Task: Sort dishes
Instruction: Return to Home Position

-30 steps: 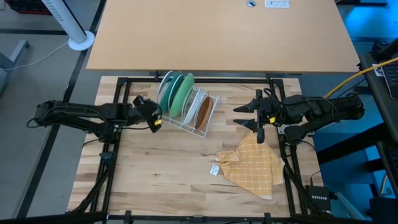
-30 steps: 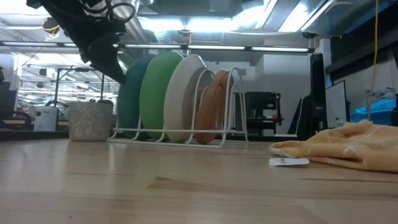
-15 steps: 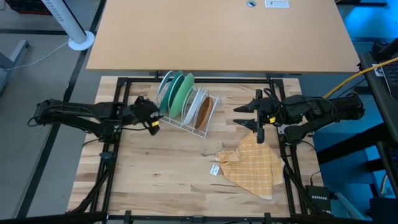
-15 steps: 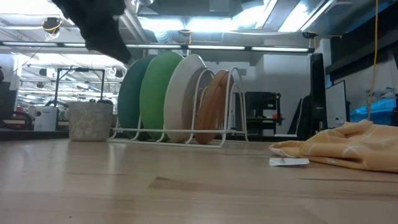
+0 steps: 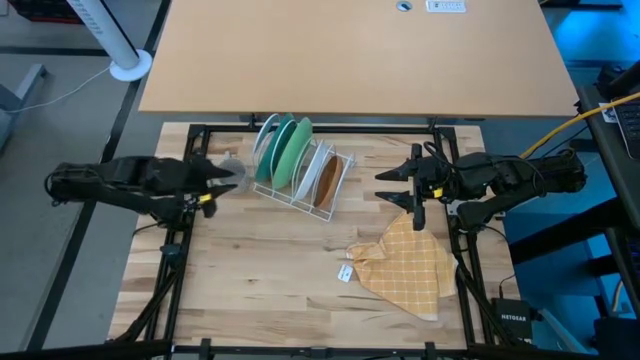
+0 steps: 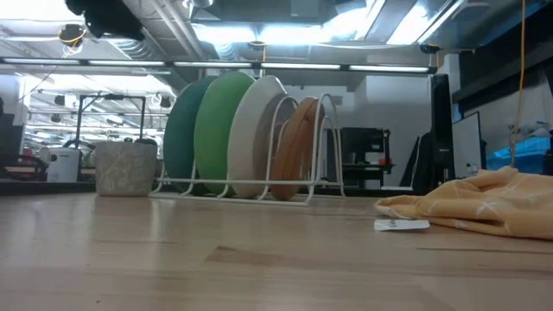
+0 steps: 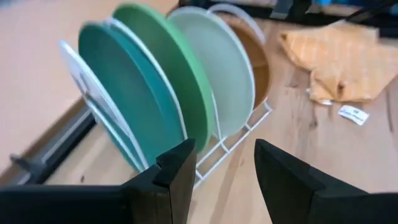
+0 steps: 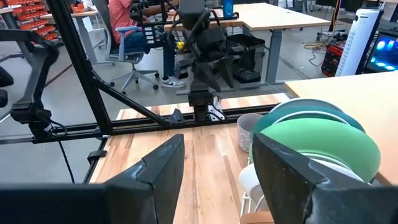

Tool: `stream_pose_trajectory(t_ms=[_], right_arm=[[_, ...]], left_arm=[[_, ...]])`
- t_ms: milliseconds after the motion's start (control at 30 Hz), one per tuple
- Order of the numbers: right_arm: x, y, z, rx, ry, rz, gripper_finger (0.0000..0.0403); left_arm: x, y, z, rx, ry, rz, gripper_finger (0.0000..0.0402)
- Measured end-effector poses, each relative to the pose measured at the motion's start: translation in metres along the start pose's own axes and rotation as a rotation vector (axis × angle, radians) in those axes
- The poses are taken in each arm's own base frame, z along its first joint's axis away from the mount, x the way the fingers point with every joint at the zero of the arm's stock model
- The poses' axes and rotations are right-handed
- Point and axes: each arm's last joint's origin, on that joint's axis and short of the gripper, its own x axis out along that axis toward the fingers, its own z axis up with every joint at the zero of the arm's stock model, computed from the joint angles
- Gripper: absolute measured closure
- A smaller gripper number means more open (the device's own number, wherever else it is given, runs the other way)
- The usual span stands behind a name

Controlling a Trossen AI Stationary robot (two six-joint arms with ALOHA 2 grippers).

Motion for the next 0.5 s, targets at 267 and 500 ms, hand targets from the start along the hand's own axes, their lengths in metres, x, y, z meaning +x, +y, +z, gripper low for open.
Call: stream_pose_trajectory(t_ms=[267,500], right_arm=[[0.000,0.000,0.000,0.000,0.000,0.001,0.0208],[0.000,0.000,0.000,0.000,0.000,0.001,0.0208]], left_arm=[[-0.013,0.015,-0.042,0.025,-0.176,-0.027,0.0249],[0.000,0.014,-0.069,0.006,-0.345,-0.087,0.0249]])
